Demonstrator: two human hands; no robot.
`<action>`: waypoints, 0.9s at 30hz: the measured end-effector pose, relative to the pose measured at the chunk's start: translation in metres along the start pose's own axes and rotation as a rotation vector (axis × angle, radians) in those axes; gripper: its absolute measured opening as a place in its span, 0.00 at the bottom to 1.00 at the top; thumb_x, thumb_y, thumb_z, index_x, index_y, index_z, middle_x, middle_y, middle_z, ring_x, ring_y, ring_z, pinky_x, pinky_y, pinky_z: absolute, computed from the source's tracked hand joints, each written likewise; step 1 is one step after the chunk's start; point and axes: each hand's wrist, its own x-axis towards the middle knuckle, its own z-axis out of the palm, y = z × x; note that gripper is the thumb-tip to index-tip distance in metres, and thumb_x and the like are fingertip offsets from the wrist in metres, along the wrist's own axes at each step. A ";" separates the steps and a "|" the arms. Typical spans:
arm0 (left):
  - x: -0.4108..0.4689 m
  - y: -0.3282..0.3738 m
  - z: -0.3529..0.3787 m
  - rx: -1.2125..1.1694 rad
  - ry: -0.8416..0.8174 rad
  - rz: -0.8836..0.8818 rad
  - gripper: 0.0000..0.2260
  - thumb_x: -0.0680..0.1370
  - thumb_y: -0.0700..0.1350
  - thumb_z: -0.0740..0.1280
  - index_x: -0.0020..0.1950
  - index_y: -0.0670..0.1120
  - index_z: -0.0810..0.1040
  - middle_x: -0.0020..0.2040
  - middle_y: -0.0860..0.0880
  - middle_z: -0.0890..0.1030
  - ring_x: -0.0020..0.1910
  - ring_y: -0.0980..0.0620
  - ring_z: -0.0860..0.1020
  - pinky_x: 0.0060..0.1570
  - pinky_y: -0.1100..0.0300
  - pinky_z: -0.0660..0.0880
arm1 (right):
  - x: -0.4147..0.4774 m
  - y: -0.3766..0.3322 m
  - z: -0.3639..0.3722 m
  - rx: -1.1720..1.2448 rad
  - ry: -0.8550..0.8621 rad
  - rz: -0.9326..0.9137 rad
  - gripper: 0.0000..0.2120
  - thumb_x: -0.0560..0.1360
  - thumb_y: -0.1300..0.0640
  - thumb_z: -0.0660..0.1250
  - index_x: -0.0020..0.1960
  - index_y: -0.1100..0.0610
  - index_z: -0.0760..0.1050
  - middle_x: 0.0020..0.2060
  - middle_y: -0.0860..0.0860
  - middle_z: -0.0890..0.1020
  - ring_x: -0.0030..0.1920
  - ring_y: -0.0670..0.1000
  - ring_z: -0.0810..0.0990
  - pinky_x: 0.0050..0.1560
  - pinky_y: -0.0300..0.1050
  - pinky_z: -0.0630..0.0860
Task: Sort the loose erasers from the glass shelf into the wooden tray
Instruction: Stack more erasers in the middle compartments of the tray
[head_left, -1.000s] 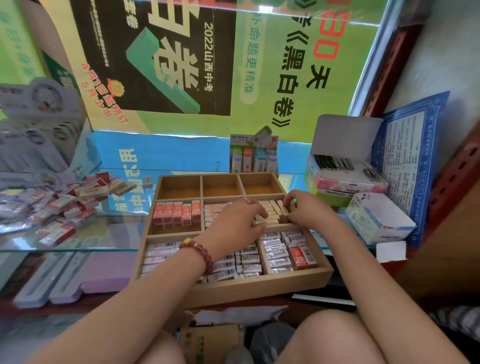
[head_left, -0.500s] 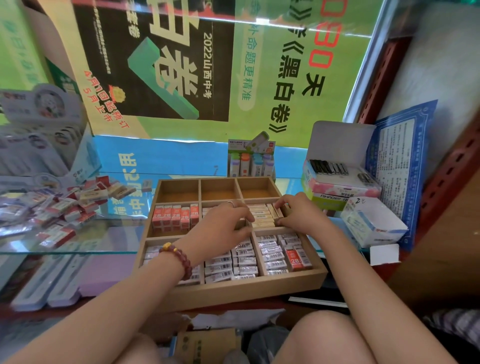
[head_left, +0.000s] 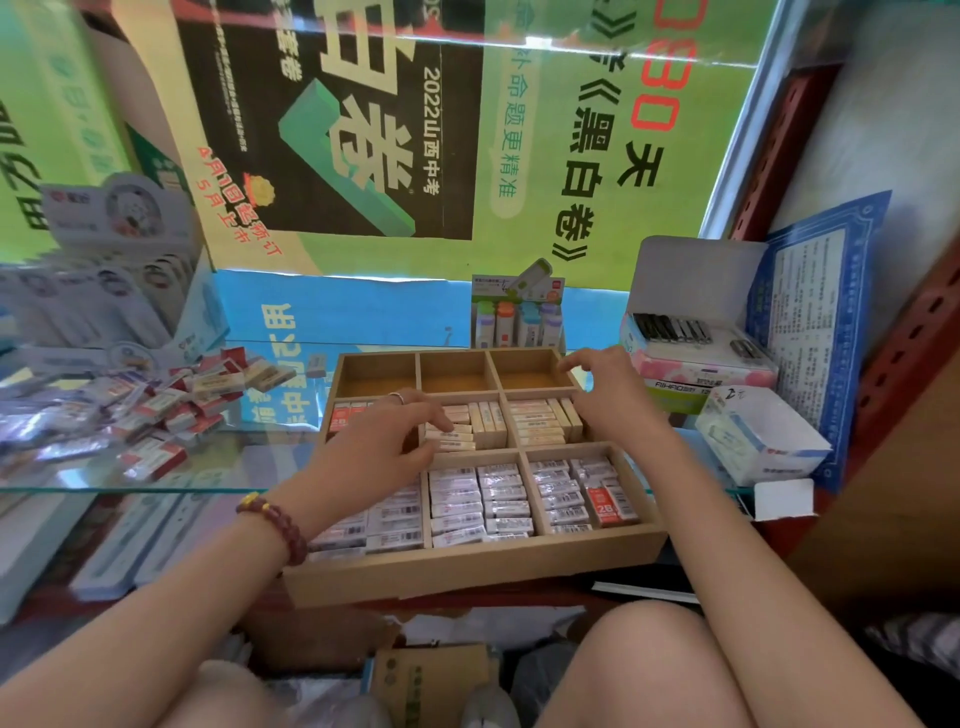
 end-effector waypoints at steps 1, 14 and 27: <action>-0.002 -0.003 -0.003 -0.027 0.031 -0.012 0.08 0.78 0.44 0.64 0.53 0.55 0.77 0.58 0.59 0.72 0.48 0.60 0.74 0.53 0.61 0.71 | -0.002 -0.008 -0.001 0.029 0.042 -0.036 0.19 0.75 0.68 0.61 0.61 0.51 0.75 0.61 0.54 0.69 0.54 0.53 0.74 0.49 0.43 0.70; 0.024 -0.141 -0.050 0.426 0.098 -0.498 0.22 0.73 0.47 0.67 0.65 0.44 0.69 0.65 0.42 0.70 0.64 0.42 0.69 0.60 0.51 0.69 | -0.029 -0.125 0.049 0.151 -0.248 -0.548 0.09 0.74 0.58 0.65 0.44 0.45 0.79 0.48 0.42 0.74 0.42 0.38 0.73 0.41 0.34 0.69; 0.075 -0.197 -0.029 0.743 0.093 -0.394 0.25 0.78 0.48 0.57 0.75 0.53 0.58 0.77 0.48 0.55 0.71 0.47 0.63 0.66 0.48 0.61 | -0.011 -0.129 0.075 0.231 -0.282 -0.544 0.11 0.75 0.57 0.65 0.40 0.43 0.78 0.47 0.40 0.75 0.37 0.36 0.70 0.39 0.34 0.64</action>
